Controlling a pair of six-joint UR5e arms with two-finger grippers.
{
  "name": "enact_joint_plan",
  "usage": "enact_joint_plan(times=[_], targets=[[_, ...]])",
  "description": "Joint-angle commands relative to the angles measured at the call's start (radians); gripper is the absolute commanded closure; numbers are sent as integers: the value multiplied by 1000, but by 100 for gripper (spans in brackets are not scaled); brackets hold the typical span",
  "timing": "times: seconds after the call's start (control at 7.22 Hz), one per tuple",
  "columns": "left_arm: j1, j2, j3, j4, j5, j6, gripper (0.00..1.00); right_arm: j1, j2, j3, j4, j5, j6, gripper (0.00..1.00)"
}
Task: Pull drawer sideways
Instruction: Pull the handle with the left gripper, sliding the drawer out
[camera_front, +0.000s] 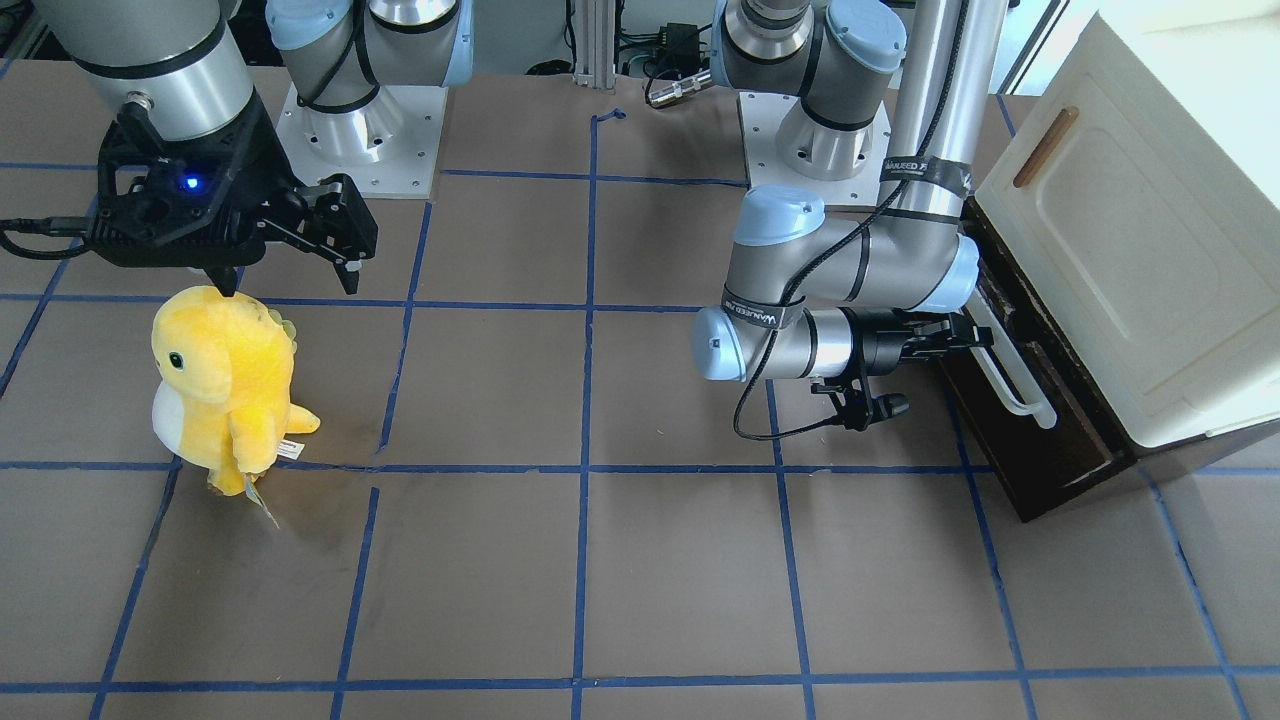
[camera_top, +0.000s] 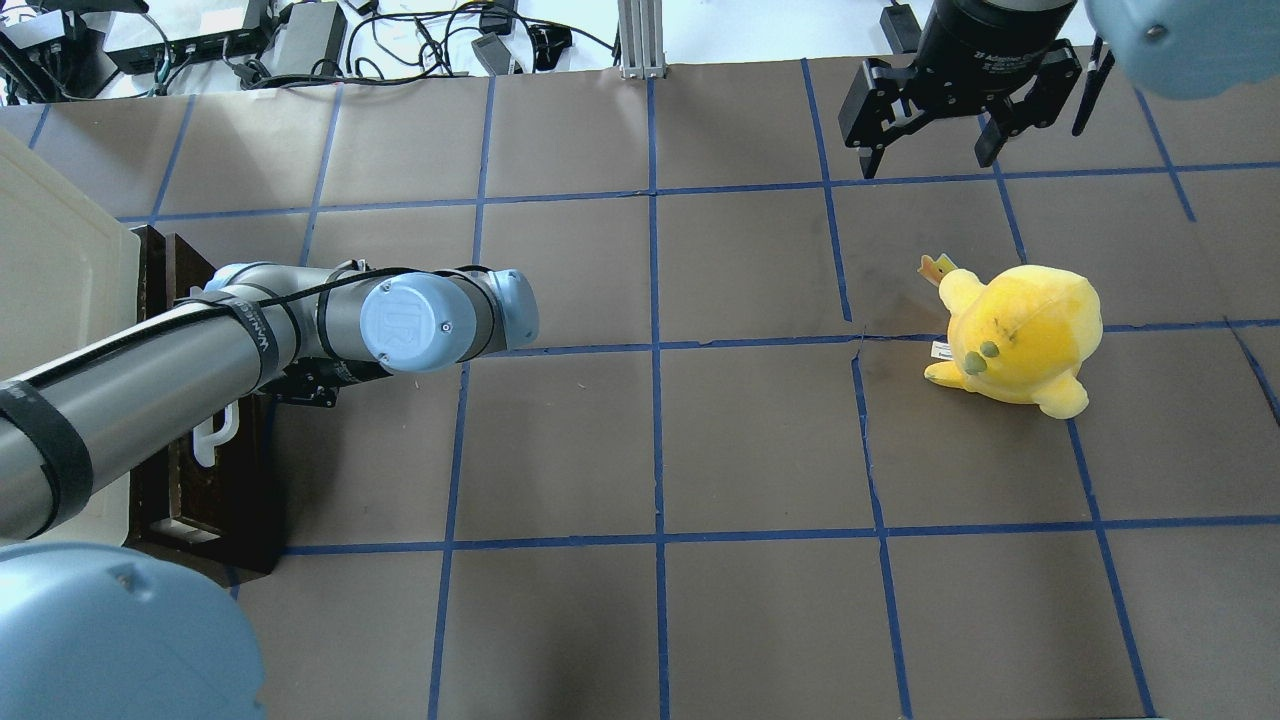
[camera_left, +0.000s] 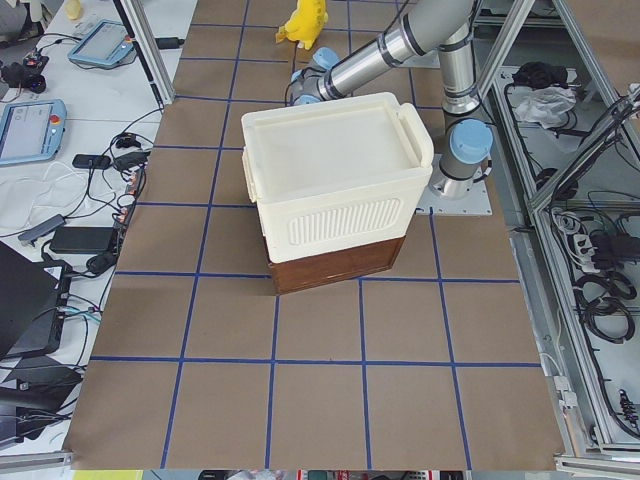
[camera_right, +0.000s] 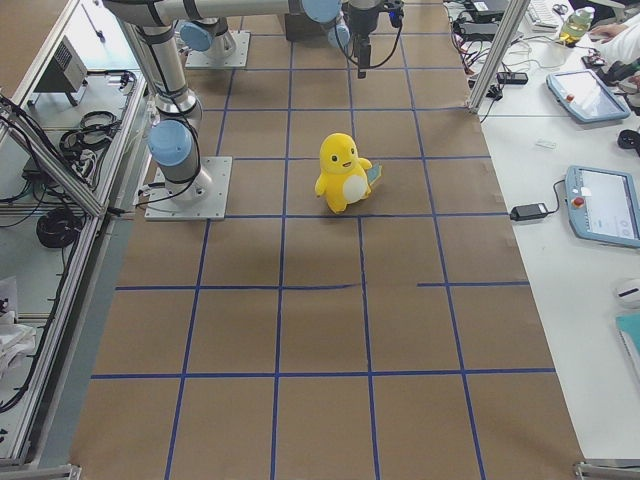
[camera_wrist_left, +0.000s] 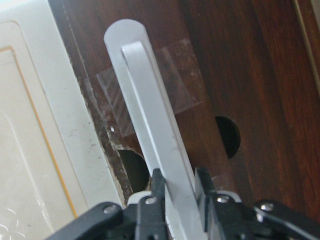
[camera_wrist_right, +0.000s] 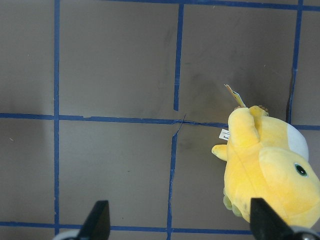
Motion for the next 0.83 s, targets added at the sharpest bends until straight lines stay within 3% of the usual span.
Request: enact_joint_plan(times=[0.0,0.69], targets=[[-12,-2,1,2,4,0,80,0,0,0,0,1,0,0],[-41,-5,10,-1,7,2,80,0,0,0,0,1,0,0]])
